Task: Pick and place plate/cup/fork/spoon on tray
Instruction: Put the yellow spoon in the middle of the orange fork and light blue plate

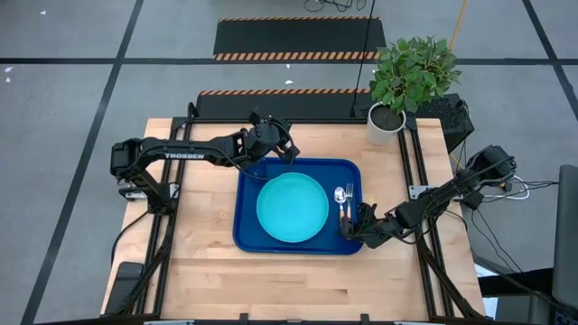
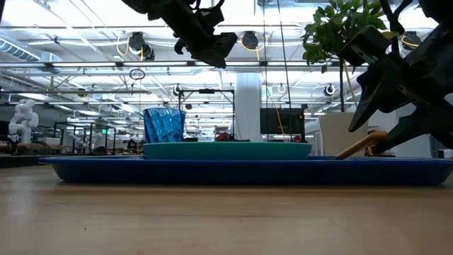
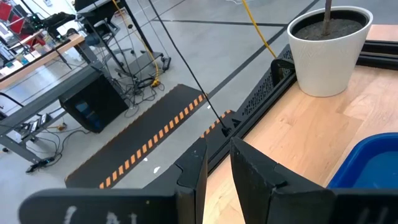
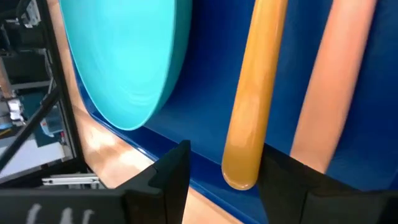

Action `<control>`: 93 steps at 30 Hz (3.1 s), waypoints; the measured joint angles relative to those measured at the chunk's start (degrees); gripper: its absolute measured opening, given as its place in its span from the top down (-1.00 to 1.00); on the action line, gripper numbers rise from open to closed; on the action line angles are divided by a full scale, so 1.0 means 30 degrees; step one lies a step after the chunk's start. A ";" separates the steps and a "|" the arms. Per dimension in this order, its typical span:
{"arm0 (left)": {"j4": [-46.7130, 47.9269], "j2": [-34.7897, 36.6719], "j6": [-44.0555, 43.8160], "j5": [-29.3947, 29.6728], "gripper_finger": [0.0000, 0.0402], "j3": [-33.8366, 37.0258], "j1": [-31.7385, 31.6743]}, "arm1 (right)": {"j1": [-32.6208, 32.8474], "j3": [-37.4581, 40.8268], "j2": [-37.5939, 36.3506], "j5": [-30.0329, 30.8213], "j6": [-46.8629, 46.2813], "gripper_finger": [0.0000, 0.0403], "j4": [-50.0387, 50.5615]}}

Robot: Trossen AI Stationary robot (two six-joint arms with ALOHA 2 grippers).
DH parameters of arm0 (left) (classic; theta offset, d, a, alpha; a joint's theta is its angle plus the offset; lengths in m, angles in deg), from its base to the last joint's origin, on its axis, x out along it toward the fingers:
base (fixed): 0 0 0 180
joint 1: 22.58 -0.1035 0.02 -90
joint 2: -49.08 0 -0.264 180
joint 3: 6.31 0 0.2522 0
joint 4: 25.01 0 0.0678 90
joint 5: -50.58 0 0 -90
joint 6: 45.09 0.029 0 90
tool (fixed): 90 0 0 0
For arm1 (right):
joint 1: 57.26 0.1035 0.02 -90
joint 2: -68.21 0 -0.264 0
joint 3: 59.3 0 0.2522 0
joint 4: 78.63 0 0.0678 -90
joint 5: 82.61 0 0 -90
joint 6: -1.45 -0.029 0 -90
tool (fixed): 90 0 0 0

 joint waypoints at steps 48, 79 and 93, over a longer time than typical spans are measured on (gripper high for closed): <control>-0.0164 0.0000 -0.0031 0.0011 0.63 0.0000 0.0185 | -0.1553 -0.1515 -0.3728 -0.1280 1.9460 0.92 0.6078; -0.0488 0.0000 0.1043 0.0233 0.63 0.0000 0.1530 | -0.5131 -0.2554 0.0087 -0.3184 3.2514 1.00 0.7628; -0.0366 0.0000 0.1180 0.0233 0.63 0.0000 0.1530 | -0.7448 -0.3213 0.0286 -0.5026 3.4034 1.00 0.8623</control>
